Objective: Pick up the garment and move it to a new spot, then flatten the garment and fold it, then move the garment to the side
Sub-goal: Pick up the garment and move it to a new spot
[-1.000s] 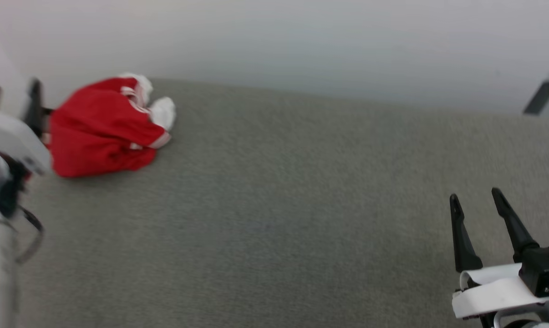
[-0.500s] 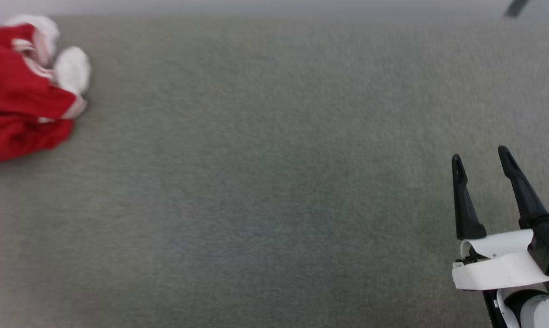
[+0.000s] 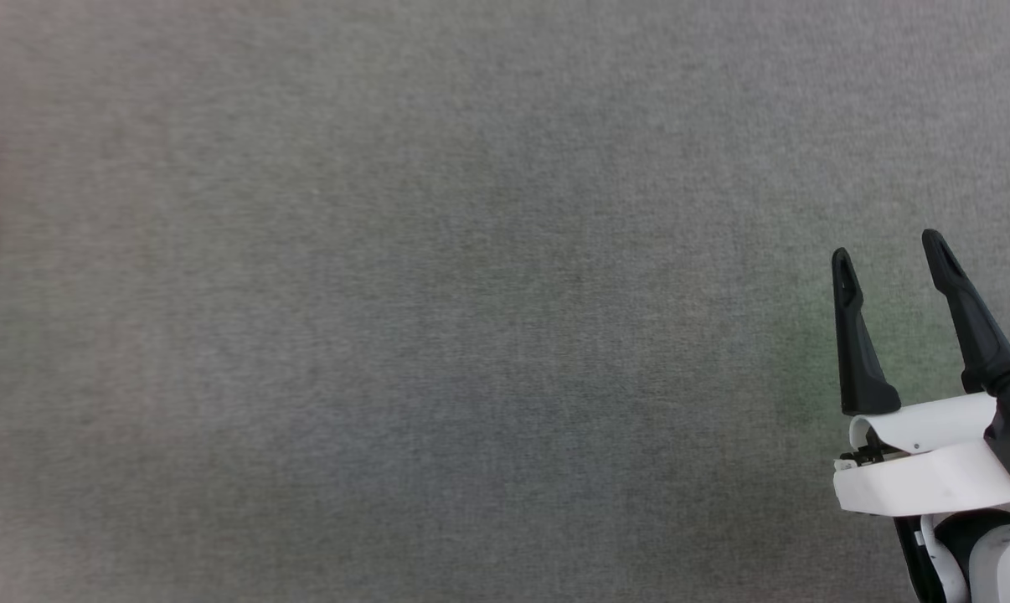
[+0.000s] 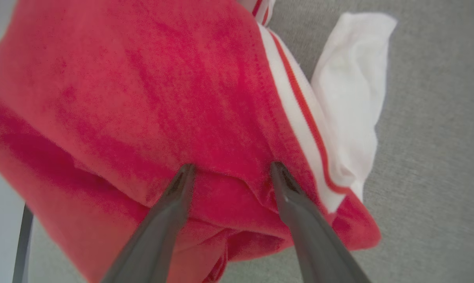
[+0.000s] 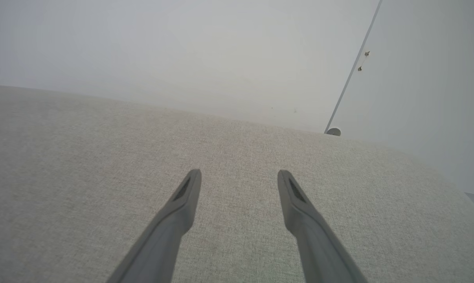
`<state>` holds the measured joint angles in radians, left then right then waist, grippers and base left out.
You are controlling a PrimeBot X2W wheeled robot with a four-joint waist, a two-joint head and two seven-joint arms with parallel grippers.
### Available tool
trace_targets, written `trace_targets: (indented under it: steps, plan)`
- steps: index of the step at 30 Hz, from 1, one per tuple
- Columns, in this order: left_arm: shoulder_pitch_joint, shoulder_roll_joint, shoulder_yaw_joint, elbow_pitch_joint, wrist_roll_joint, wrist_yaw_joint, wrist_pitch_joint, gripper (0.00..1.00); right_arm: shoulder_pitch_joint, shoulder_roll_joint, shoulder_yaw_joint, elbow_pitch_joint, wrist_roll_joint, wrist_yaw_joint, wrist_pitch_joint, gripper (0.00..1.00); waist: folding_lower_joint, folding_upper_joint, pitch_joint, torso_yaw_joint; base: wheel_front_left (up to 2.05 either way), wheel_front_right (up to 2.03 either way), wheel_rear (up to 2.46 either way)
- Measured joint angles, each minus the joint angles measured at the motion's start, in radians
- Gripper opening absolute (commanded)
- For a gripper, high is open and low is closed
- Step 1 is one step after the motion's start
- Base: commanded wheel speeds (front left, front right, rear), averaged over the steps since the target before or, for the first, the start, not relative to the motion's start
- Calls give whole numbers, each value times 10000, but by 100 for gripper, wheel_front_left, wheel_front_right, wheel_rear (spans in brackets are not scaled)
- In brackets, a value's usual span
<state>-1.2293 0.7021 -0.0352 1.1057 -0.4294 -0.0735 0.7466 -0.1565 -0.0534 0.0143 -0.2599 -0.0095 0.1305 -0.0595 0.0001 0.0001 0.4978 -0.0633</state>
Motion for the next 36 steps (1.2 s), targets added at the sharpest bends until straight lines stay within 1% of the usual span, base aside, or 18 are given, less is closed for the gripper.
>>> trace_targets:
  steps: [4,9,10,11,12,20,26,33,36]
  plan:
    - [-49,-77,-86,351,2,182,267,100,-52,-50,44,-176,19,0,196,100,0,0,318,-195,0,0,0]
    - [-162,-104,-77,454,-33,330,56,100,-119,-56,21,-360,58,0,384,100,0,0,549,-327,0,0,0]
    - [-176,-136,-90,460,-44,376,-23,43,-121,-56,-4,-372,67,0,399,100,0,0,559,-322,0,0,0]
    - [-175,-176,-100,453,-40,391,-226,0,-123,-54,-23,-384,71,0,422,100,0,0,558,-304,0,0,0]
    - [-175,-242,-113,458,-42,472,-326,0,-125,-52,-36,-385,86,0,422,100,0,0,544,-283,0,0,0]
    - [-201,-633,-477,288,113,301,-1127,0,15,-21,-142,-73,232,0,376,100,0,0,-98,-12,0,0,0]
    - [-557,-619,-788,-73,387,276,-2040,0,323,4,-117,330,360,0,282,100,0,0,-949,255,0,0,0]
    - [-1217,-692,-1342,-343,823,-48,-3273,0,774,17,-113,683,579,0,155,100,-1,0,-2115,547,0,0,0]
    - [-1554,-890,-1611,-347,941,-173,-3691,0,955,19,-148,800,713,0,134,100,-1,0,-2639,661,0,0,0]
